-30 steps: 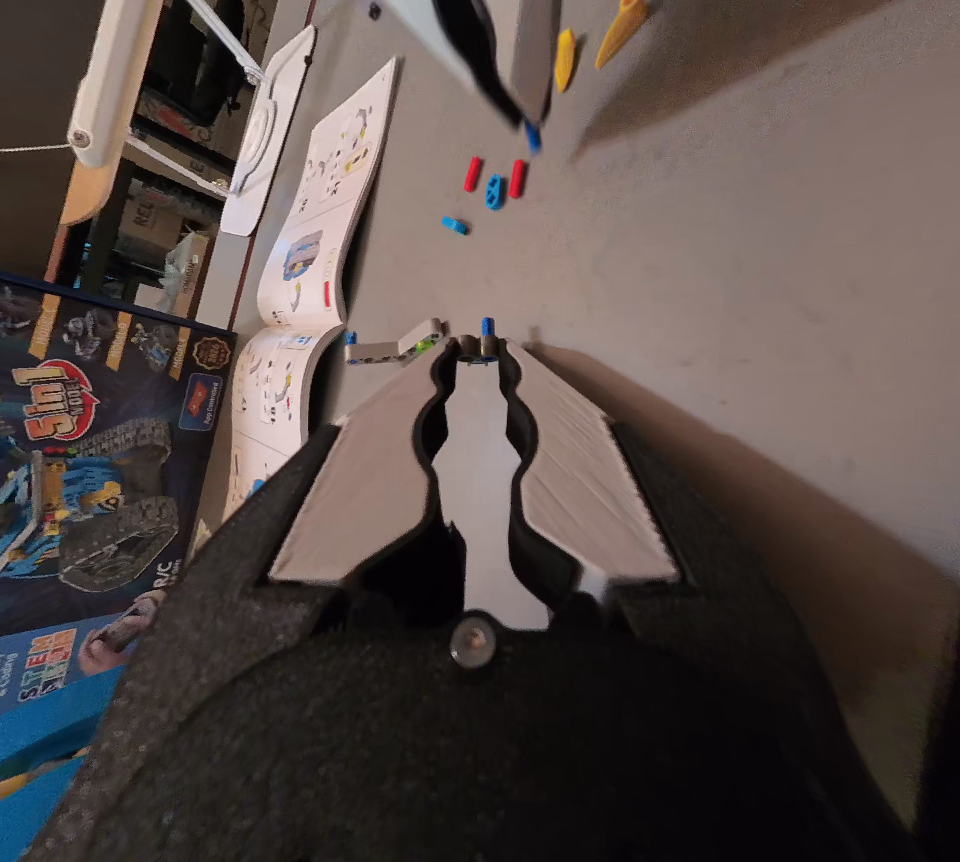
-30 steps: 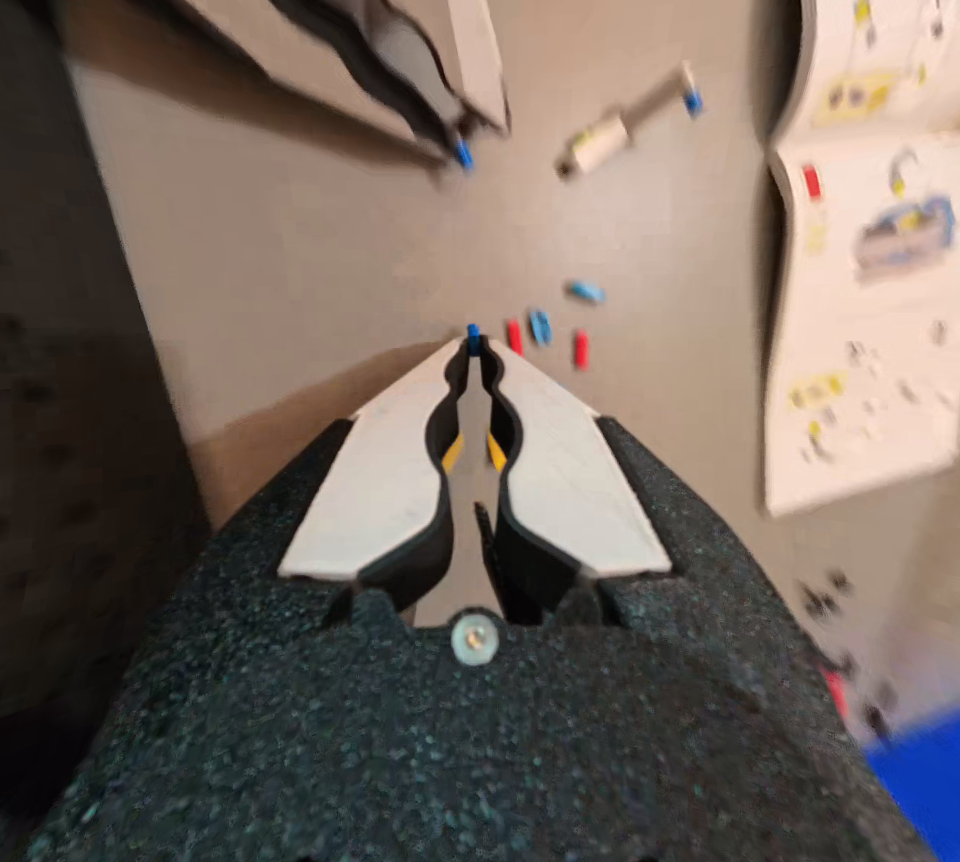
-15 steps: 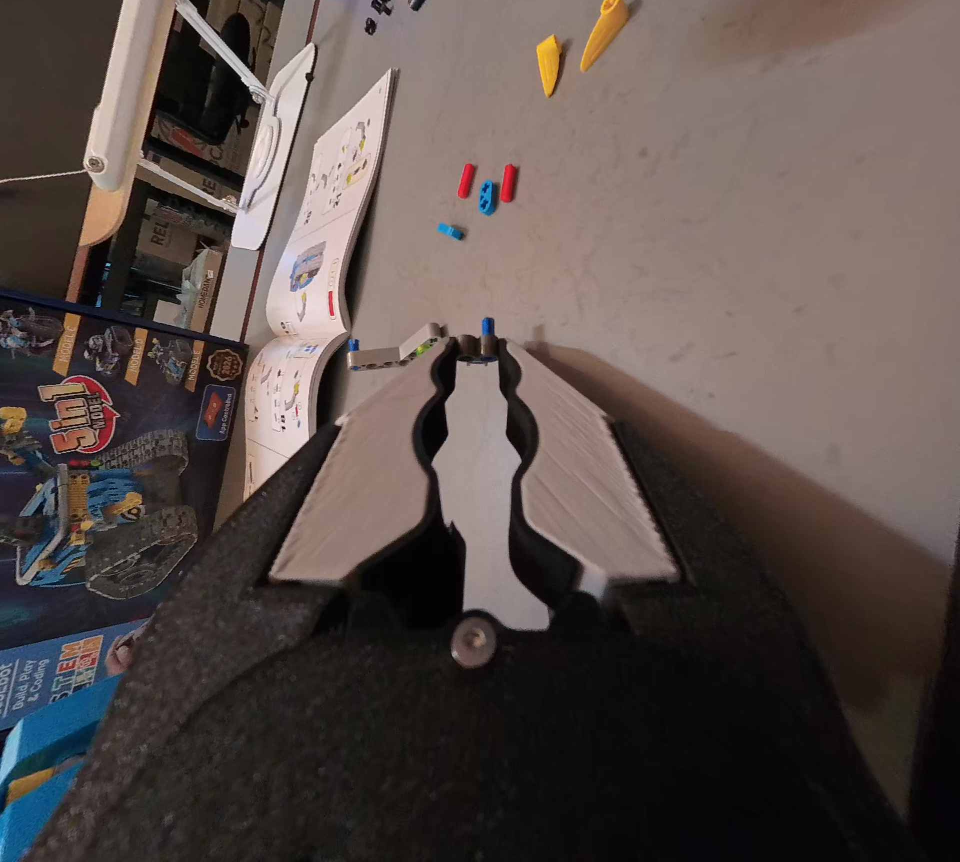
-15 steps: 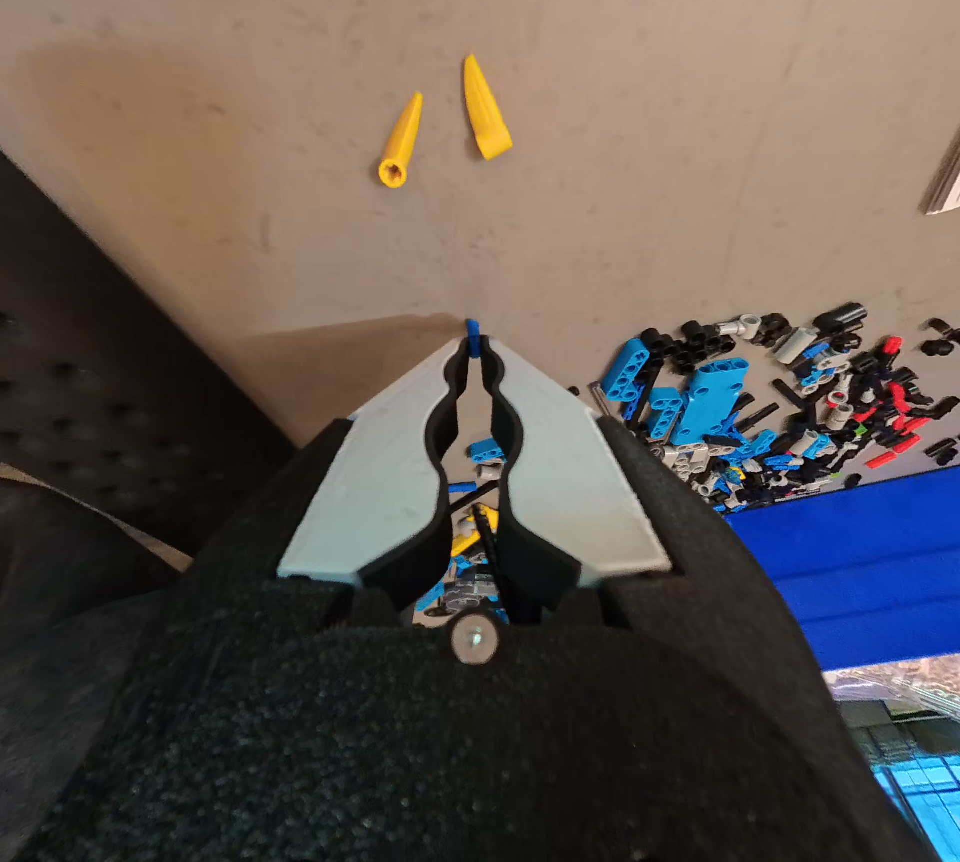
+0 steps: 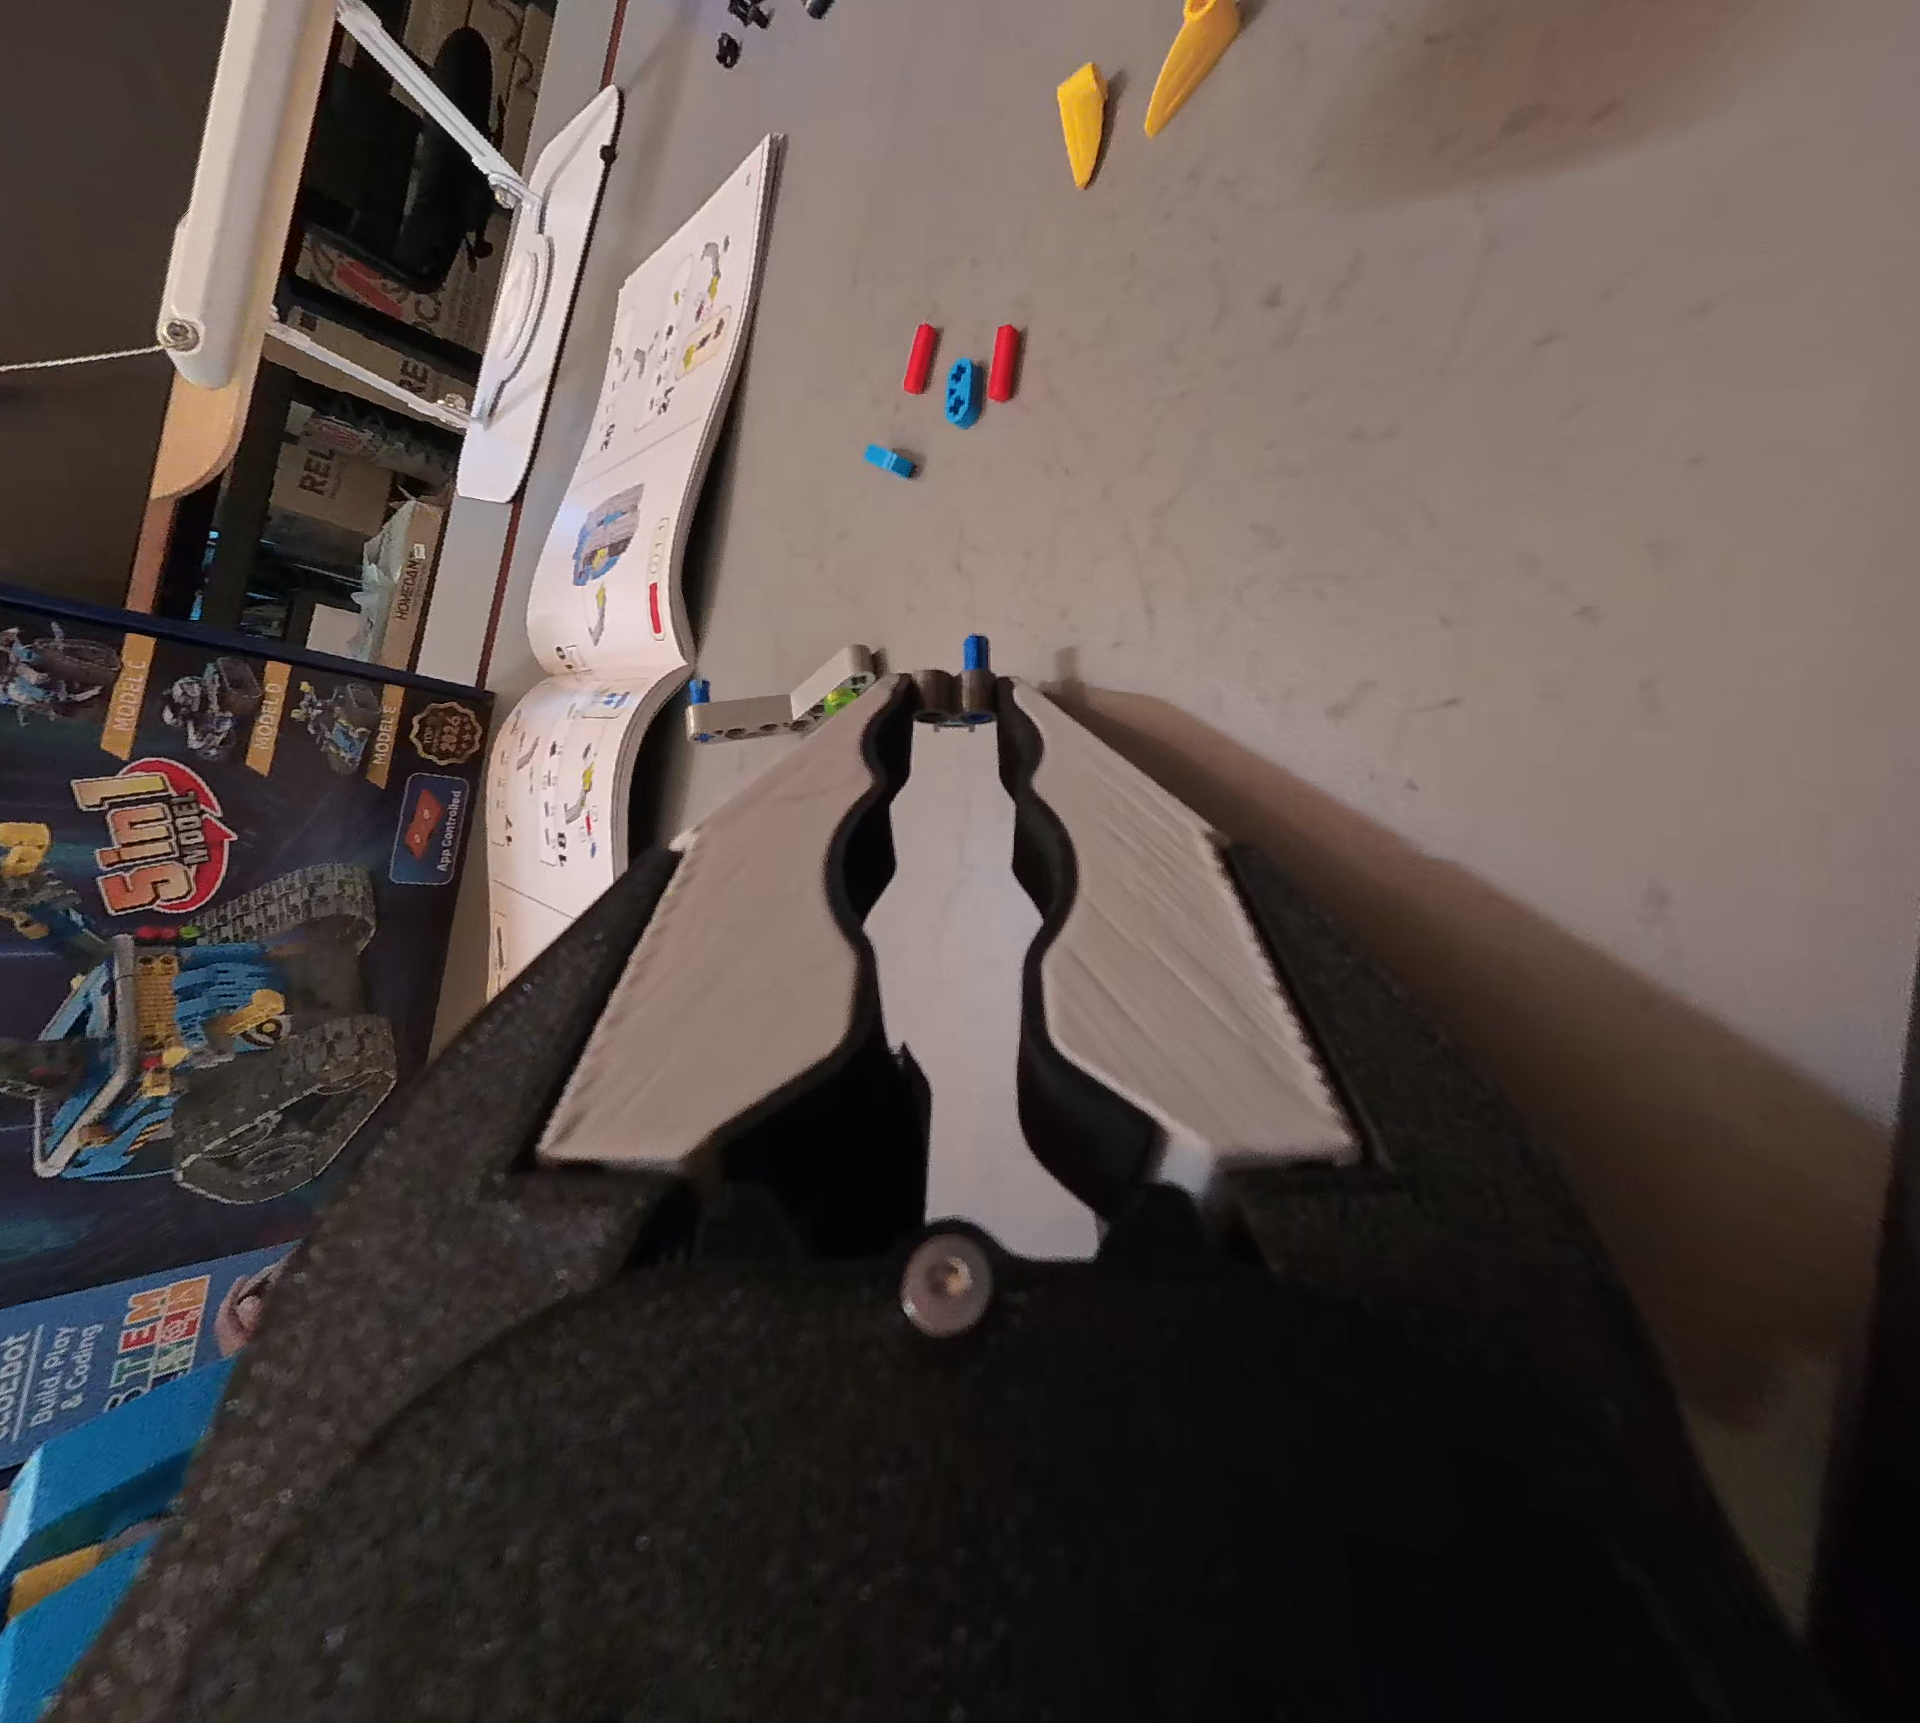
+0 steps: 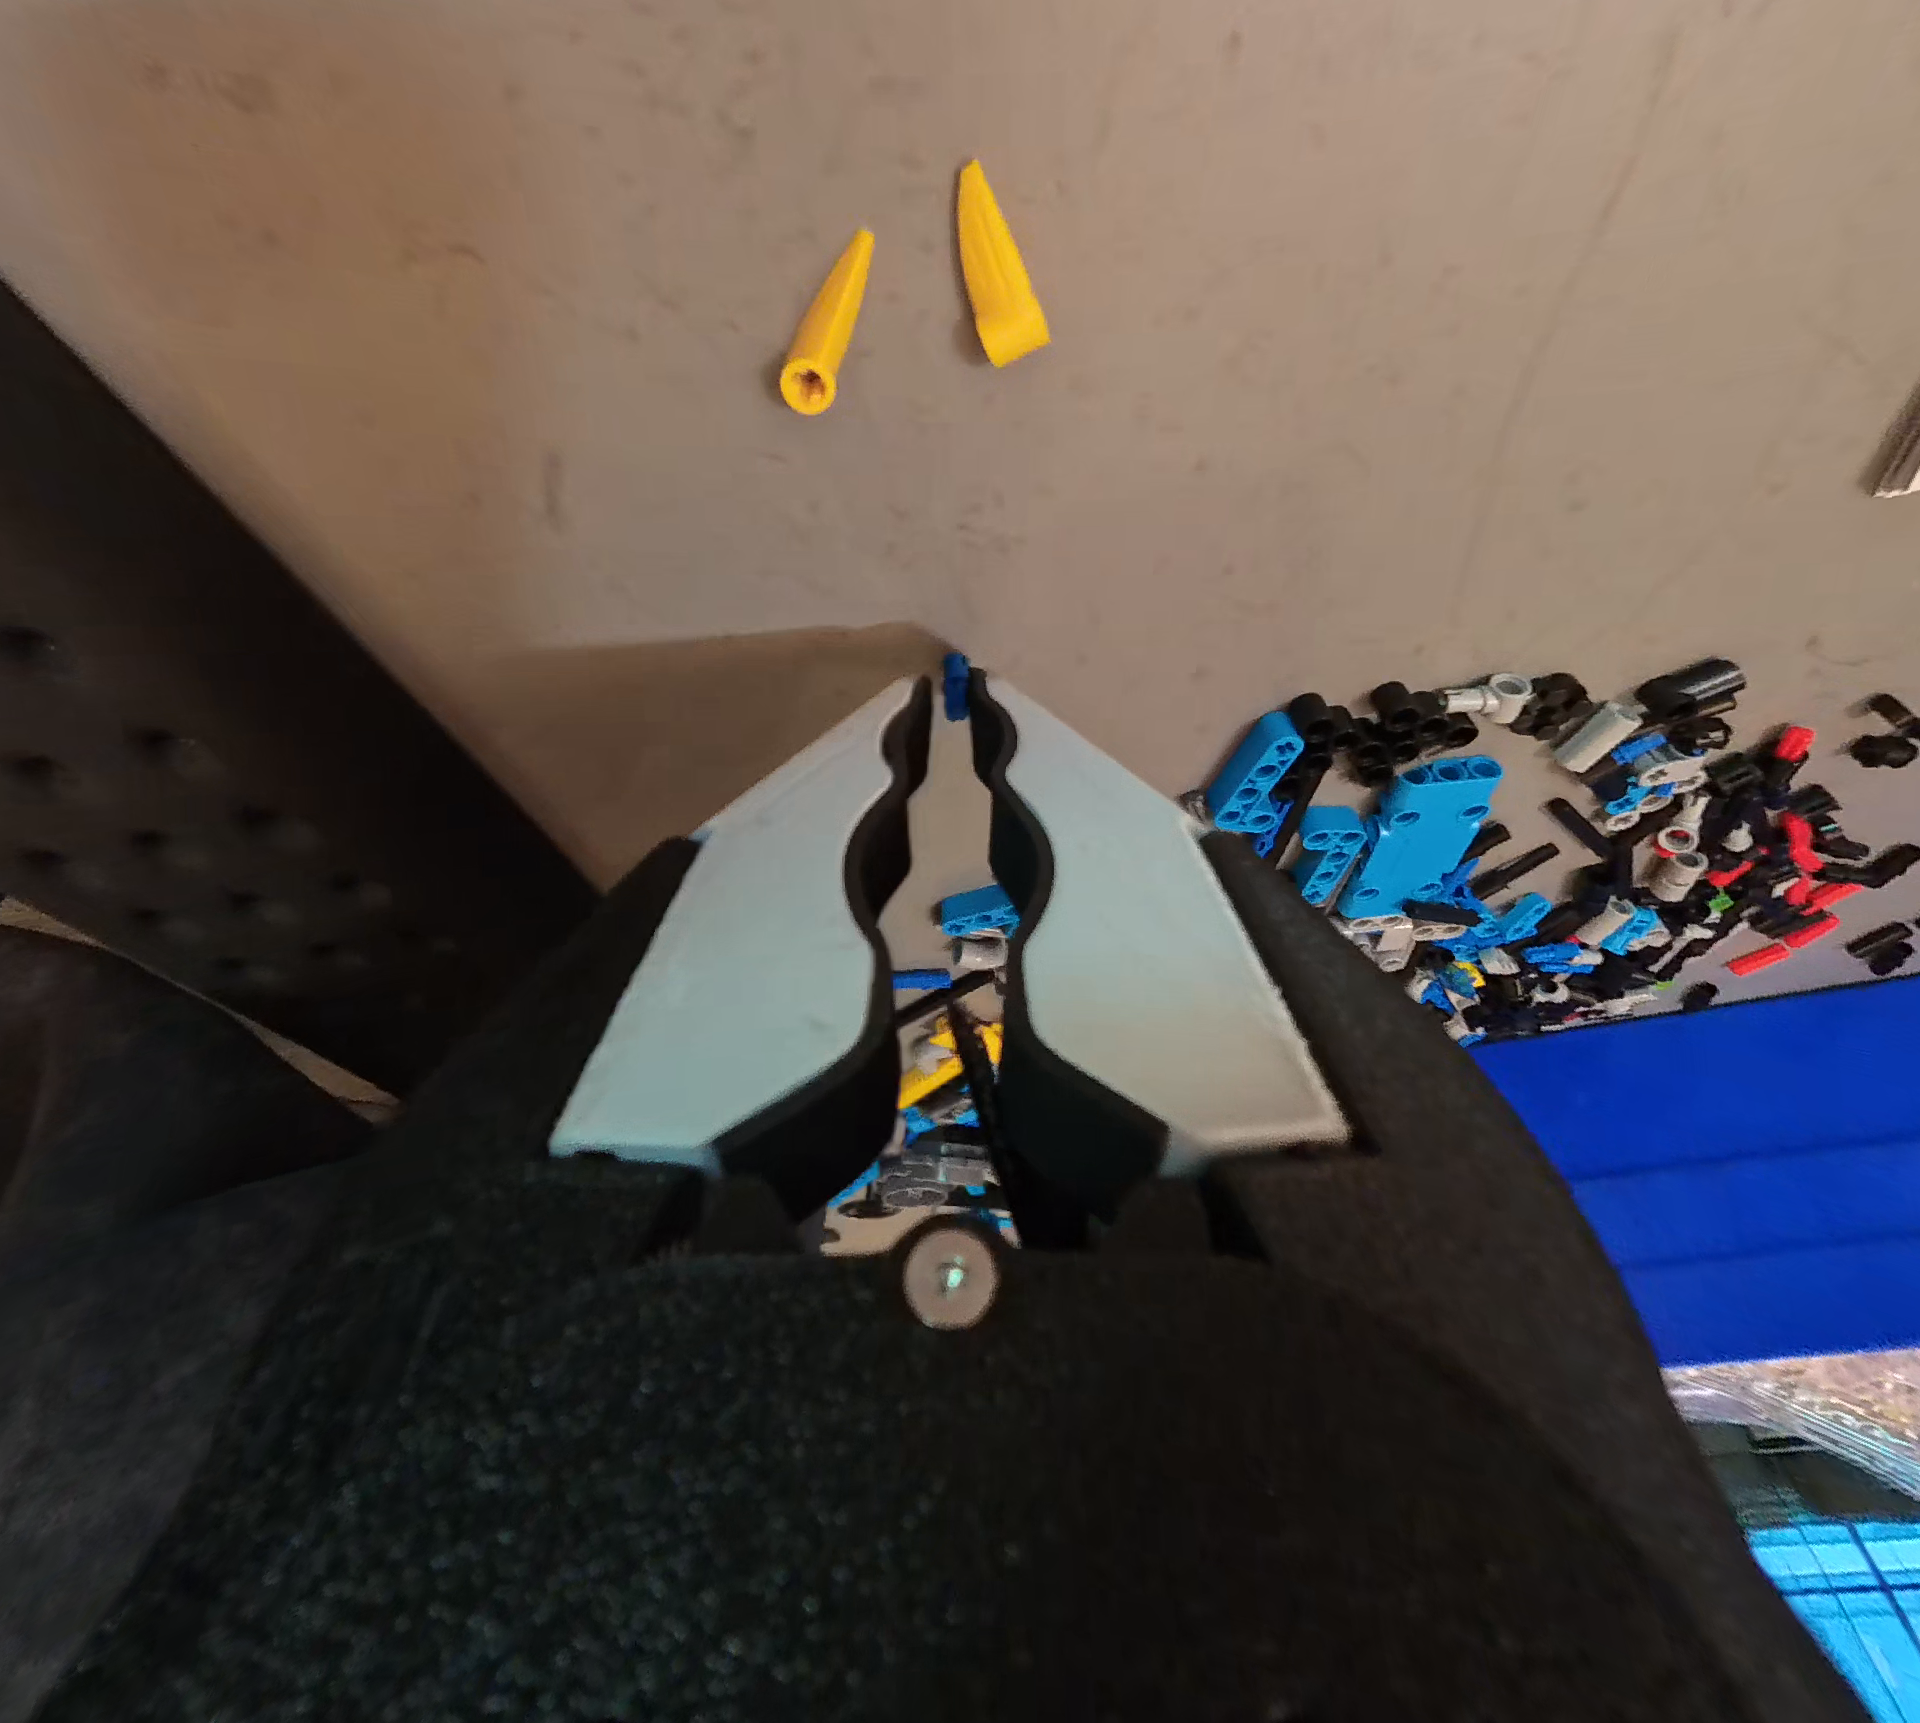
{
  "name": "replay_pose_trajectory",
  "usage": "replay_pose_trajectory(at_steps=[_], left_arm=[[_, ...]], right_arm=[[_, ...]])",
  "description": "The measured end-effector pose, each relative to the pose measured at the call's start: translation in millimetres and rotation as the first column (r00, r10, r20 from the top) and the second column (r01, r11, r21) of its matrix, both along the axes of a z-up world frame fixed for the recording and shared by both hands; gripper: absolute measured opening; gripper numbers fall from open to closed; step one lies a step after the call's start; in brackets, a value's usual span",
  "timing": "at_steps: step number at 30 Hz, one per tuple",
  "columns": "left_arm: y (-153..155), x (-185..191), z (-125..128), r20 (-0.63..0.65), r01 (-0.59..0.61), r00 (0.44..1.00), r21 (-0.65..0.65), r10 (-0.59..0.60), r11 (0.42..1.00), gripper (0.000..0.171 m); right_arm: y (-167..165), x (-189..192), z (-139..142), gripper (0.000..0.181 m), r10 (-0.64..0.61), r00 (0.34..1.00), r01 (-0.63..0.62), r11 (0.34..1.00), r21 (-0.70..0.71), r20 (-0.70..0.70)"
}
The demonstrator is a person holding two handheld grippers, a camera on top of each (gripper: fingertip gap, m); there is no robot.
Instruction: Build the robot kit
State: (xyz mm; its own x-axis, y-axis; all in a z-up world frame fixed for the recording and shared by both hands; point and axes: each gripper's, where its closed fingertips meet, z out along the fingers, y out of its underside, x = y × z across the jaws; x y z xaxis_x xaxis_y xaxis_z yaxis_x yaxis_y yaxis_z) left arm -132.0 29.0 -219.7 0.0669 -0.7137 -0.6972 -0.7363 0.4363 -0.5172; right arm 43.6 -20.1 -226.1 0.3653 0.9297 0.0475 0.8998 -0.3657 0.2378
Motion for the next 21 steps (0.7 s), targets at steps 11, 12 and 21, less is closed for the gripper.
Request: replay_pose_trajectory(at_steps=[11, 12, 21], left_arm=[[1, -2, 0, 0.001, 0.001, 1.0, 0.0, -0.001, 1.0, 0.015], [1, -2, 0, 0.001, 0.002, 1.0, 0.0, -0.002, 1.0, 0.015], [2, -1, 1, 0.002, 0.0, 1.0, 0.007, 0.0, 1.0, 0.015]], right_arm=[[10, -3, 17, 0.019, 0.013, 0.958, 0.047, 0.979, 0.198, -0.287], [11, -5, 16, 0.019, 0.01, 0.94, 0.069, 0.973, 0.219, -0.34], [28, -8, -1, 0.019, -0.124, 0.861, 0.254, 0.945, 0.208, -0.493]])
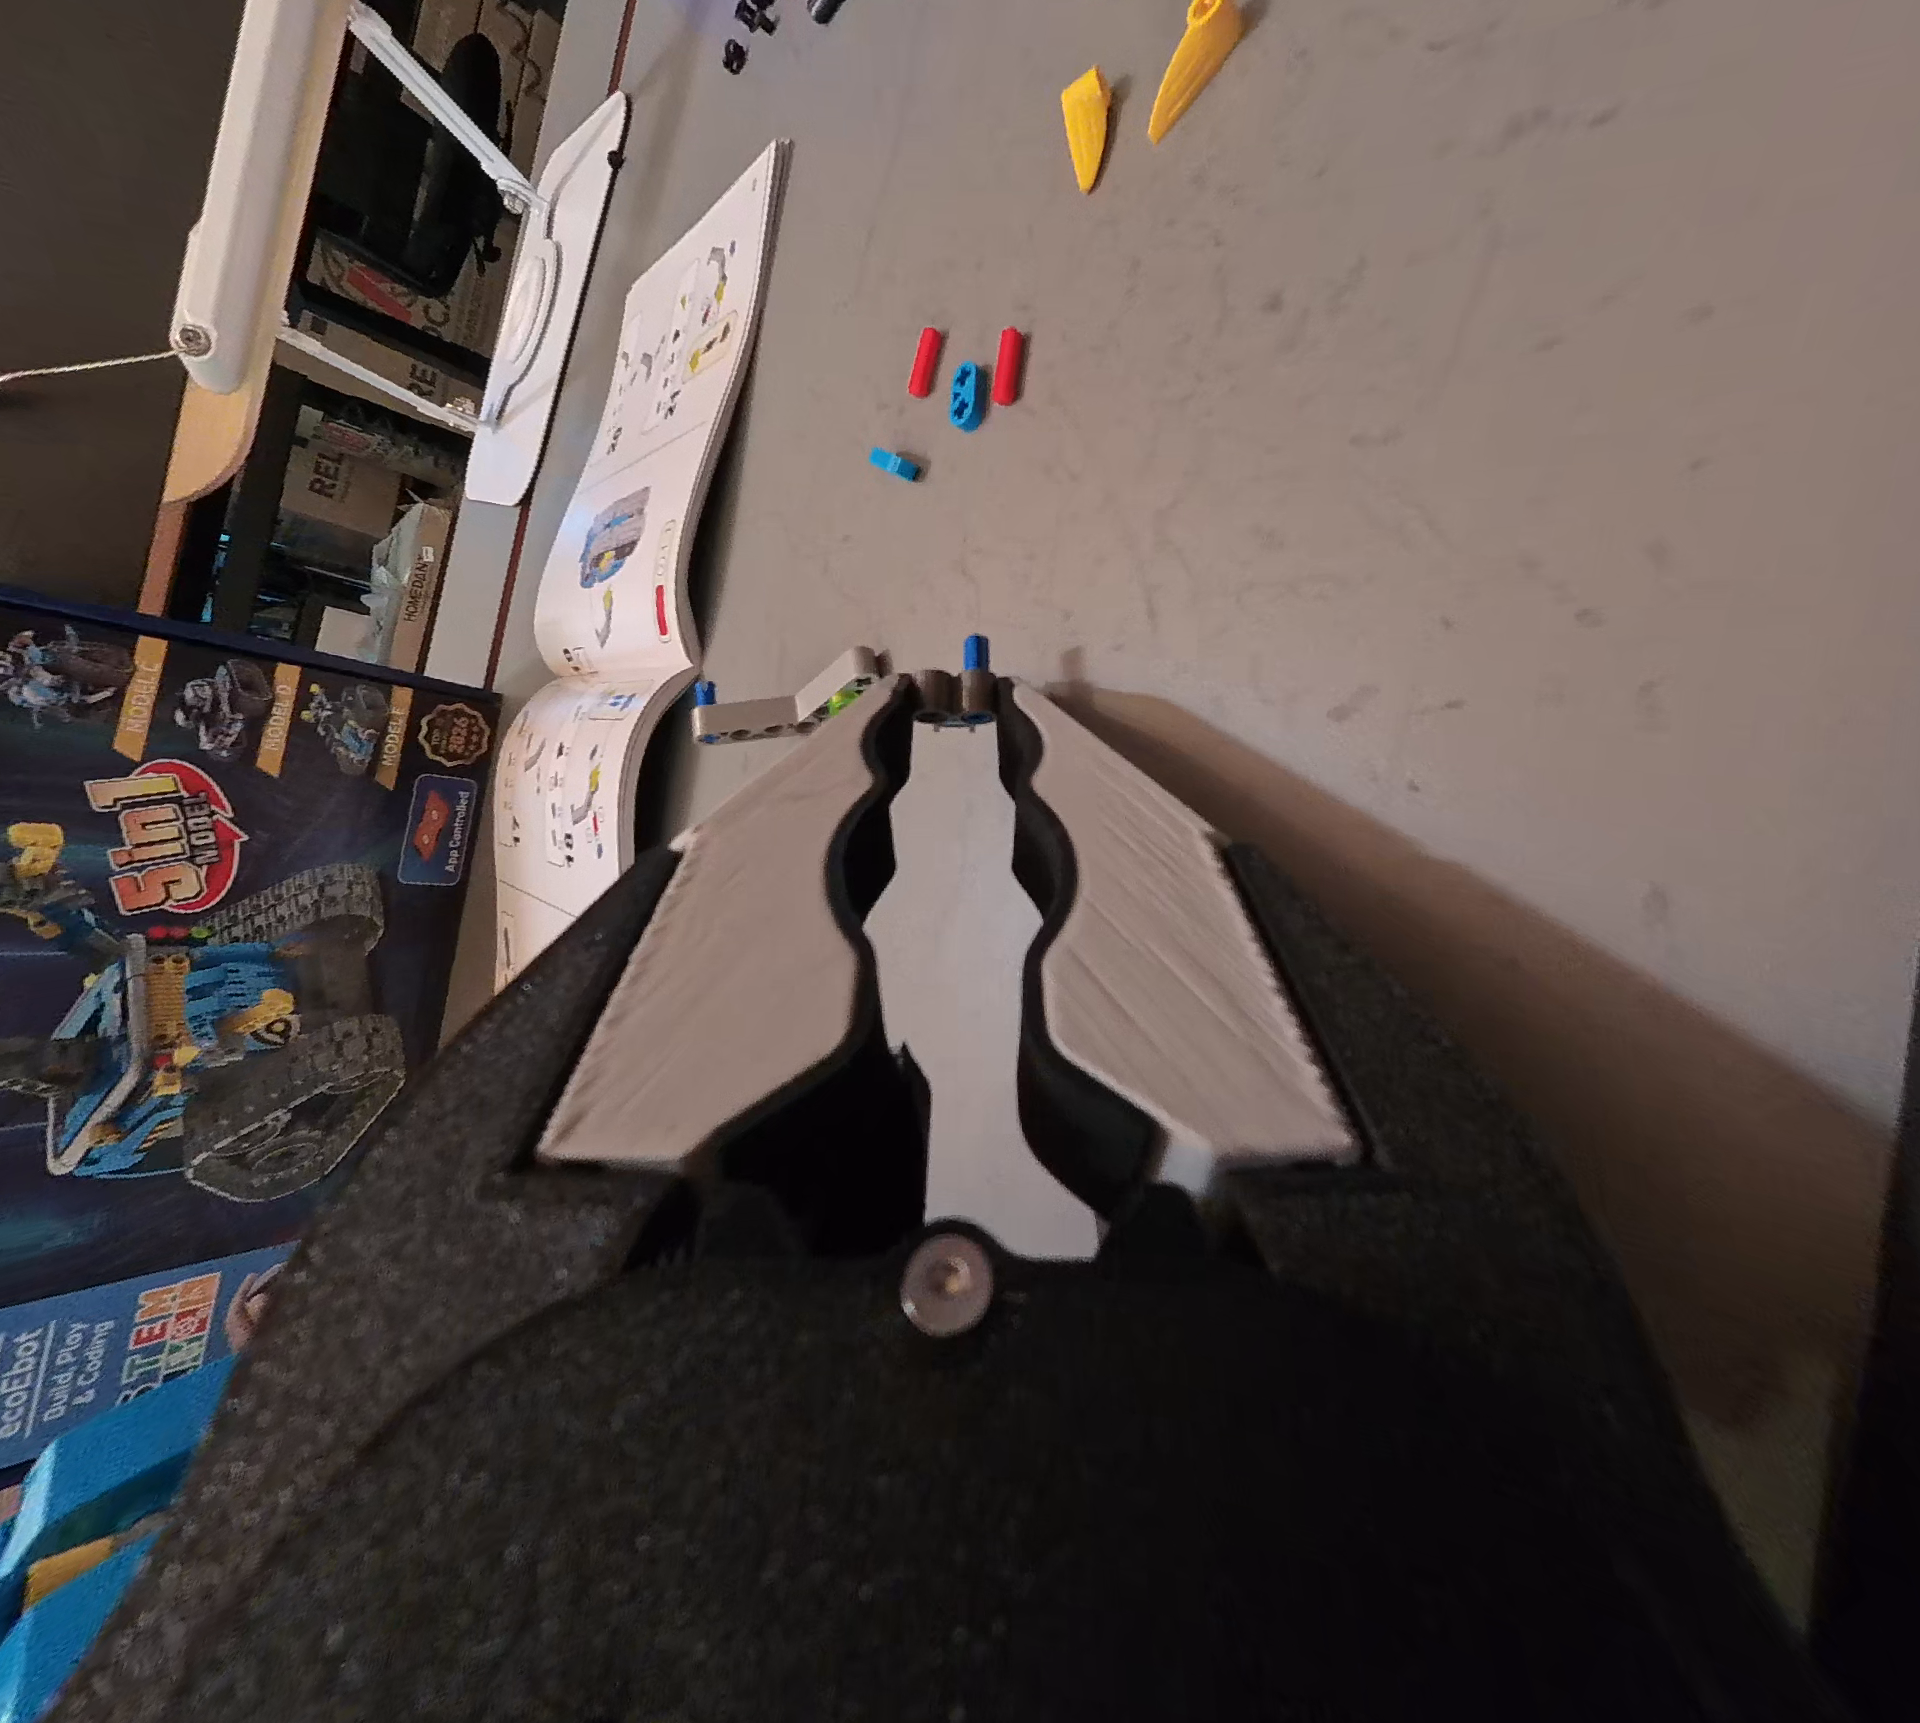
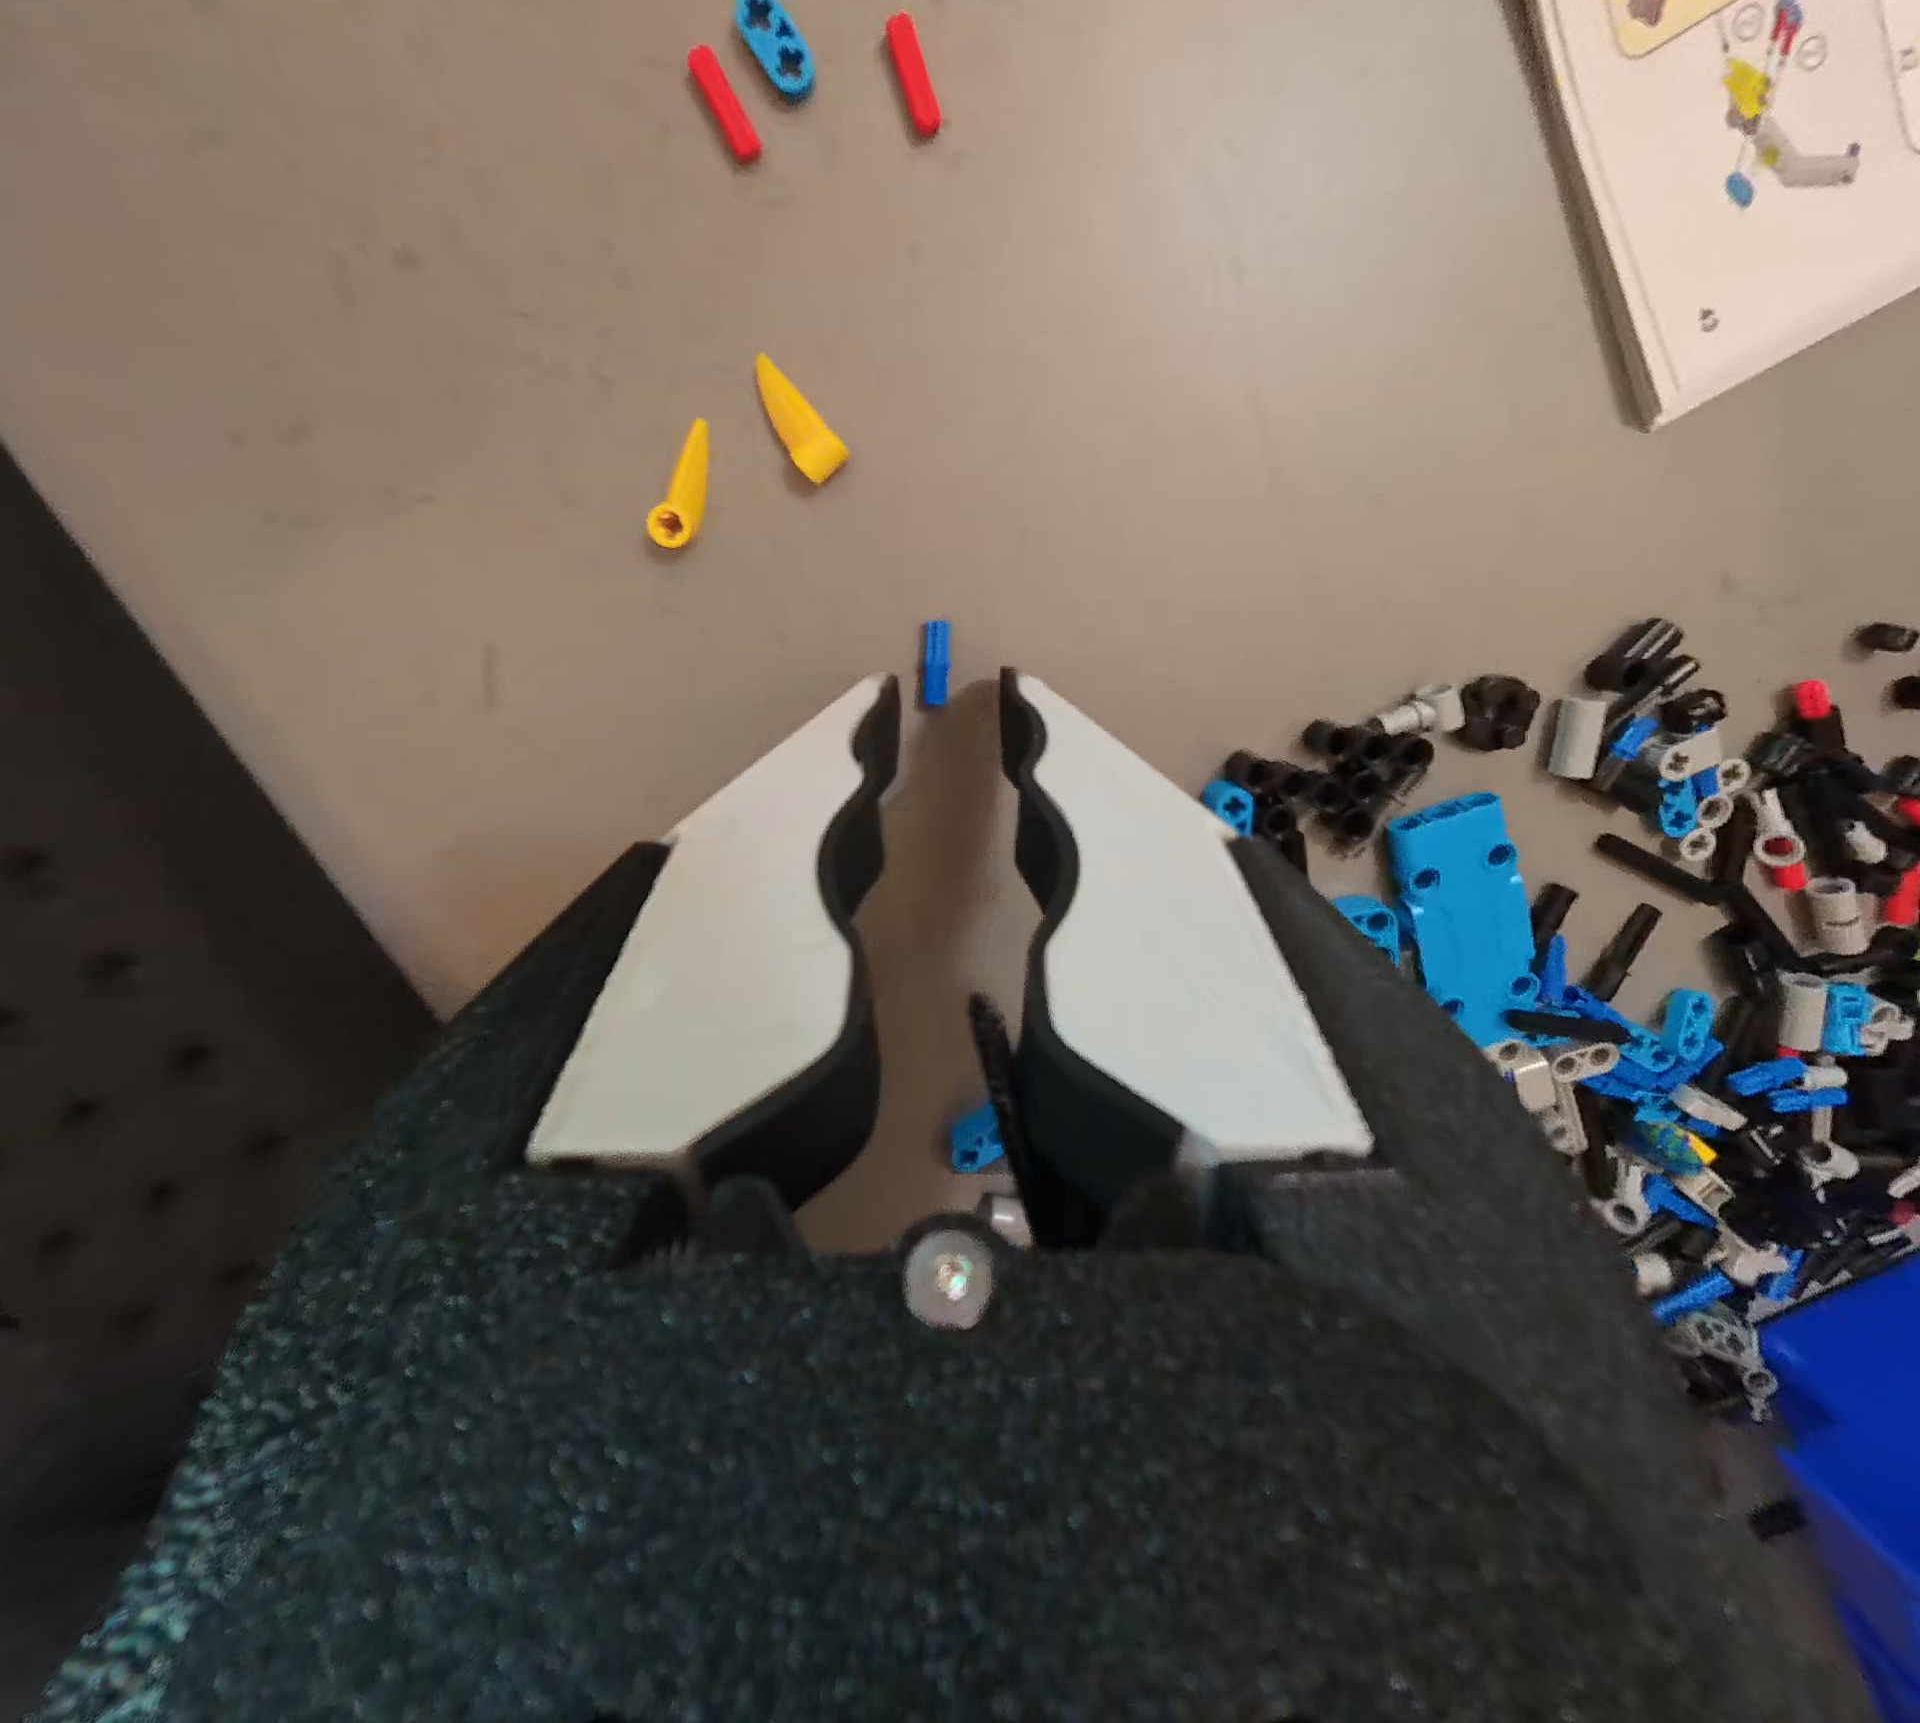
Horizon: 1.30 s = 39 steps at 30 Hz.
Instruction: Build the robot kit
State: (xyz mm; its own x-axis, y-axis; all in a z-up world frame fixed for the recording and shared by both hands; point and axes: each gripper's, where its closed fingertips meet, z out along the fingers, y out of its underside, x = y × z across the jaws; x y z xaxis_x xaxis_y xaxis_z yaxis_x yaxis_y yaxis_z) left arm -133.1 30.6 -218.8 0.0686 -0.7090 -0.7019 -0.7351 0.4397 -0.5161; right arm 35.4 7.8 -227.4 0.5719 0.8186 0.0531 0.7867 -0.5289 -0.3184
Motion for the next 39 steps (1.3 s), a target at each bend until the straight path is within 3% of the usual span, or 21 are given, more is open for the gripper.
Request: replay_pose_trajectory(at_steps=[4, 8, 9, 11, 13, 15, 18, 20, 24, 31, 39], left_arm=[[0, 0, 0, -0.003, 0.0, 1.0, 0.0, 0.0, 1.0, 0.015], [0, 1, 5, 0.022, -0.003, 1.0, 0.009, 0.003, 1.0, 0.016], [1, 2, 12, 0.053, -0.009, 0.999, 0.016, 0.008, 1.0, 0.015], [1, 3, 28, 0.143, -0.017, 0.99, -0.009, 0.019, 1.0, 0.015], [1, 3, 46, 0.258, -0.013, 0.966, -0.075, 0.032, 0.997, 0.015], [4, 0, 61, 0.352, -0.016, 0.934, -0.125, 0.059, 0.992, 0.015], [9, -4, 76, 0.424, -0.028, 0.902, -0.128, 0.08, 0.991, 0.015], [9, -4, 76, 0.419, -0.035, 0.904, -0.113, 0.079, 0.993, 0.015], [9, -6, 84, 0.45, -0.046, 0.89, -0.081, 0.078, 0.996, 0.015], [10, -4, 78, 0.429, -0.039, 0.9, -0.088, 0.073, 0.995, 0.015], [9, -1, 74, 0.346, -0.054, 0.938, 0.076, 0.024, 0.996, 0.015]], right_arm=[[-3, -5, -5, 0.005, 0.016, 0.999, -0.014, 0.998, -0.062, 0.037], [-1, -7, -5, 0.004, 0.041, 0.993, -0.029, 0.993, -0.111, 0.109], [1, -18, -2, 0.004, 0.064, 0.996, -0.058, 0.994, -0.091, 0.066], [0, -70, 22, 0.004, 0.123, 0.972, -0.132, 0.991, -0.036, -0.201], [1, -120, 53, 0.004, 0.195, 0.874, -0.172, 0.981, 0.092, -0.446], [-5, -157, 73, 0.004, 0.193, 0.74, -0.167, 0.981, 0.102, -0.645], [-2, -185, 78, 0.004, 0.121, 0.585, -0.123, 0.991, 0.06, -0.802], [-2, -190, 77, 0.004, 0.082, 0.553, -0.118, 0.993, 0.02, -0.829], [5, -184, 82, 0.004, 0.056, 0.537, -0.045, 0.998, 0.038, -0.842], [6, -187, 79, 0.004, 0.008, 0.502, -0.04, 0.999, -0.013, -0.865], [5, -187, 69, 0.004, -0.003, 0.541, -0.042, 0.999, -0.03, -0.841]])
